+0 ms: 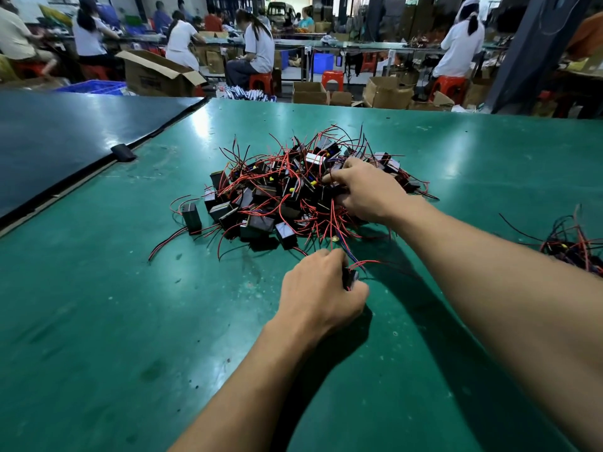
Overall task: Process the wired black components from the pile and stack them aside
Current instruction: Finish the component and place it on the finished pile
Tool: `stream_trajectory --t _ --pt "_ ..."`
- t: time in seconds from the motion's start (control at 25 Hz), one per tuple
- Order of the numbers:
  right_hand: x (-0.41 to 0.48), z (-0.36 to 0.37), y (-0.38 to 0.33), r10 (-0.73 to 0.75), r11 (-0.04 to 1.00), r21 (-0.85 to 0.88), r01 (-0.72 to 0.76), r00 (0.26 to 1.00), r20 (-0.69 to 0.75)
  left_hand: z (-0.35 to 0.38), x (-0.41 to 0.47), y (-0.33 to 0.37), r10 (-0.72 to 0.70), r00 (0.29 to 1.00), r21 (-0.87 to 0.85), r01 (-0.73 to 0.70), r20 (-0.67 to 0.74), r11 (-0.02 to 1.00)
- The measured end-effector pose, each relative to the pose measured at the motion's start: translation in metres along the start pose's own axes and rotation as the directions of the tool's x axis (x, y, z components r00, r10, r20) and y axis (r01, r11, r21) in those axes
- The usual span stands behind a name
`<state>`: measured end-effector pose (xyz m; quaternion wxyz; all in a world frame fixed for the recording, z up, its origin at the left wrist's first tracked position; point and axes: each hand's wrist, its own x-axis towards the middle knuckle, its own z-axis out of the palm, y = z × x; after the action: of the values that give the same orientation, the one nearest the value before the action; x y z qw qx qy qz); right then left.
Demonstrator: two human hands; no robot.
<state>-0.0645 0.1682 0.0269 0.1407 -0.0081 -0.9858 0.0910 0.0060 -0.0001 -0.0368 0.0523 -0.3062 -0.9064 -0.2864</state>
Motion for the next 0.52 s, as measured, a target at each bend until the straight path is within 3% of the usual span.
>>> stream_trajectory --t 0.16,0.24,0.28,0.4,0.48,0.52 --pt "0.001 -0.005 -0.002 -0.013 1.000 -0.022 0.010 0.985 -0.171 0.001 0.000 -0.004 -0.006 1.000 -0.025 0.005 -0.020 1.000" --pt "-0.001 -0.011 -0.002 0.092 0.972 0.234 -0.030 0.961 -0.260 0.002 0.001 -0.005 -0.005 0.999 -0.026 0.004 -0.034 1.000" --pt "-0.003 -0.014 -0.003 0.191 0.909 0.413 -0.052 0.934 -0.303 0.003 0.001 -0.006 -0.003 0.999 -0.024 0.002 -0.040 1.000" --pt "-0.017 -0.032 -0.008 0.481 0.520 0.854 -0.019 0.833 -0.274 0.004 0.000 -0.005 0.036 0.998 -0.024 -0.037 -0.047 0.999" --pt "-0.034 -0.042 -0.003 0.551 0.218 0.976 0.001 0.825 -0.124 0.004 0.001 -0.005 0.058 0.997 -0.042 -0.060 -0.055 0.997" --pt "-0.046 -0.043 0.003 0.549 0.146 0.988 -0.050 0.835 -0.039 0.004 0.002 -0.005 0.059 0.997 -0.057 -0.062 -0.053 0.996"
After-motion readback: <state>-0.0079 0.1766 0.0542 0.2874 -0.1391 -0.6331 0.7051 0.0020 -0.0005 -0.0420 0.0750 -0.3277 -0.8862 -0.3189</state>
